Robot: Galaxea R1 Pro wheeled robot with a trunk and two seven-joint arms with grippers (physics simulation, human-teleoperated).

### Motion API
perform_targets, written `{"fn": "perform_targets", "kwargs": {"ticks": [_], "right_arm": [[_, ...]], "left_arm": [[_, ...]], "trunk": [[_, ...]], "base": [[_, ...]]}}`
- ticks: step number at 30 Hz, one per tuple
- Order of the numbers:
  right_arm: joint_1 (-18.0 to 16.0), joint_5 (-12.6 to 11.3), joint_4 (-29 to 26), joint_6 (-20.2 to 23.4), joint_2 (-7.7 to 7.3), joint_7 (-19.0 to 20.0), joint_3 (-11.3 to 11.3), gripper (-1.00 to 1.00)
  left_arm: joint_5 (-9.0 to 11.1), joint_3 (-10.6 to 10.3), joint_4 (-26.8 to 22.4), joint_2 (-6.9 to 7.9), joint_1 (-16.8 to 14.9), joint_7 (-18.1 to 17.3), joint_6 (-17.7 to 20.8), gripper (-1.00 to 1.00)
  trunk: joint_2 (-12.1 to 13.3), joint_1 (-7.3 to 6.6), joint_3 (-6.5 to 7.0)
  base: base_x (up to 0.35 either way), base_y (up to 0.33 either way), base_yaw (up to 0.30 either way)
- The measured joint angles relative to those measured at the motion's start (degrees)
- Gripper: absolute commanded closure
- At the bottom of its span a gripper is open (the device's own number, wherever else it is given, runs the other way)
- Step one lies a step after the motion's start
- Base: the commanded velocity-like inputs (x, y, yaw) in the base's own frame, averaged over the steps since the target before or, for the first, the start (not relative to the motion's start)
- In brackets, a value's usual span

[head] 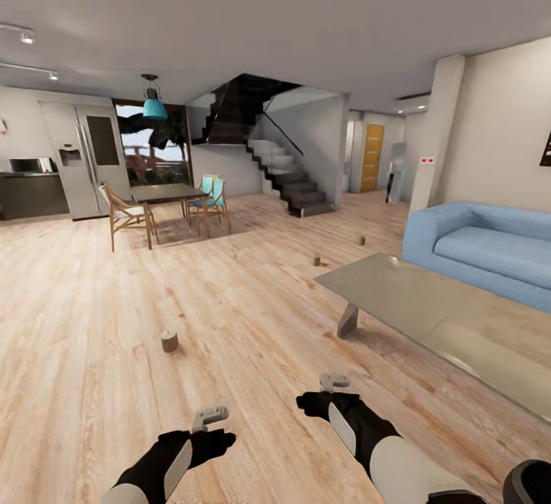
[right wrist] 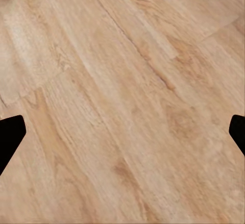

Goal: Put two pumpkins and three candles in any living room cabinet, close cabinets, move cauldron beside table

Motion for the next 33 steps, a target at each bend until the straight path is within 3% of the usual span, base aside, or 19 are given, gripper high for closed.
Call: {"fn": "perform_targets", "kwargs": {"ticks": [12,20,33], "right_arm": [[0.02,-0.10,1.34,-0.50,-0.17,0.17,0.00,-1.00],[0.09,0.06,3.58,-6.49,-0.13,0.32,0.10,-1.00],[0.11,0.35,4.23,-7.77,-0.16,0.66,0.37,-1.00]], "left_arm": [[0.17,0.48,1.03,0.11,0.25,-0.08,-0.91,-1.00],[0.22,0.50,1.04,0.11,0.27,-0.49,-0.92,-1.00],[0.30,0.50,1.18,0.04,0.28,-0.69,-2.32,-1.00]], "trunk": [[0.00,0.00,-0.20],[0.00,0.00,-0.46],[0.00,0.00,-0.96]], "base": [[0.000,-0.072,0.284],[0.000,-0.131,0.275],[0.000,-0.092,0.271]]}}
